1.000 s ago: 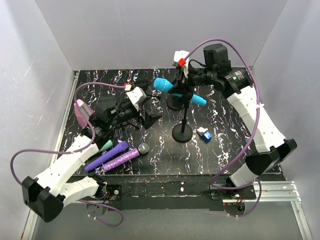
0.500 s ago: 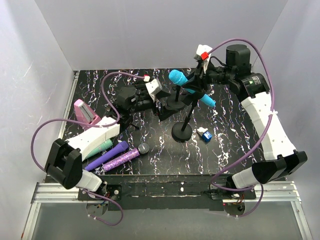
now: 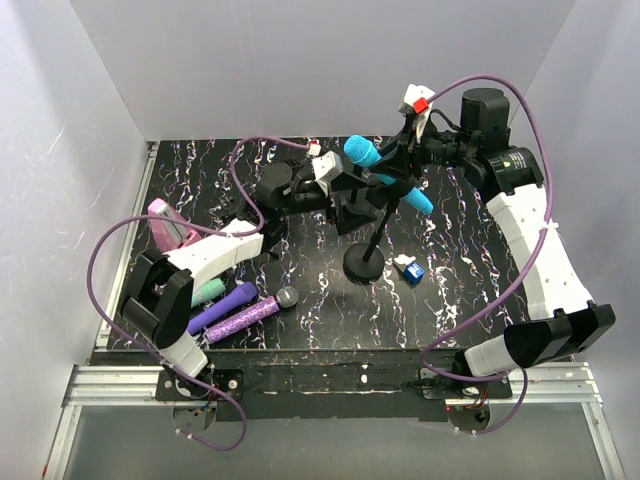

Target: Remove the microphone from the stand

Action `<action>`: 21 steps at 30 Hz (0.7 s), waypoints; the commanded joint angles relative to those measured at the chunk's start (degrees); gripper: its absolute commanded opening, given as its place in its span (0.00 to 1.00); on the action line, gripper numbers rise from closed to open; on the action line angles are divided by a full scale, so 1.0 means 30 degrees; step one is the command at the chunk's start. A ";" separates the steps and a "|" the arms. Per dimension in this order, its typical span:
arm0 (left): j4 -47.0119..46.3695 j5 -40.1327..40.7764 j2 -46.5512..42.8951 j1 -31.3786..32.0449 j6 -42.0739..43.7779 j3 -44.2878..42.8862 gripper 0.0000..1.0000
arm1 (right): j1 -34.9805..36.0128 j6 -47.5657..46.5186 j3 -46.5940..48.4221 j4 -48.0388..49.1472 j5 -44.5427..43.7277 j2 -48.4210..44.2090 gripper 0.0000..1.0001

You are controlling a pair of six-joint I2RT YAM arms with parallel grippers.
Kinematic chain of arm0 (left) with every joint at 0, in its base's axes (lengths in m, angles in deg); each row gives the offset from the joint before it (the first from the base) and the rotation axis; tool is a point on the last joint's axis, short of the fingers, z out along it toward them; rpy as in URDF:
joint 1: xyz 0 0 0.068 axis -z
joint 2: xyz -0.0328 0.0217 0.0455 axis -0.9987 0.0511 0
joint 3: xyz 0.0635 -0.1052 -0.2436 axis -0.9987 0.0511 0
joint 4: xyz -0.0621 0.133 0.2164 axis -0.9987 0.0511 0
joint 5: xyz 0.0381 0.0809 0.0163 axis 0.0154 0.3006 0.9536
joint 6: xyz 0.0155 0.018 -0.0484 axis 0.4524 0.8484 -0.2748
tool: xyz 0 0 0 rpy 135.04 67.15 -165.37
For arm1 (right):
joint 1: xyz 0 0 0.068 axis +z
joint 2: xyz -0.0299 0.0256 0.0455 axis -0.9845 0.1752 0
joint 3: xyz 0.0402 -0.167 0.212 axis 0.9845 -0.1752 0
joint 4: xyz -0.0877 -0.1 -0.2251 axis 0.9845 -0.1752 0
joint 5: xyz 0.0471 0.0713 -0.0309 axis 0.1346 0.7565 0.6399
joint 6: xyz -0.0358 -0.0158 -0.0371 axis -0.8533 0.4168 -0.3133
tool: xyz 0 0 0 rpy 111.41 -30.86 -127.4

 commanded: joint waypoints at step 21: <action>-0.4152 -0.1657 0.1991 0.0288 -0.1727 -0.1730 0.82 | -0.0096 0.1041 0.2311 -0.0865 0.1199 0.0757 0.06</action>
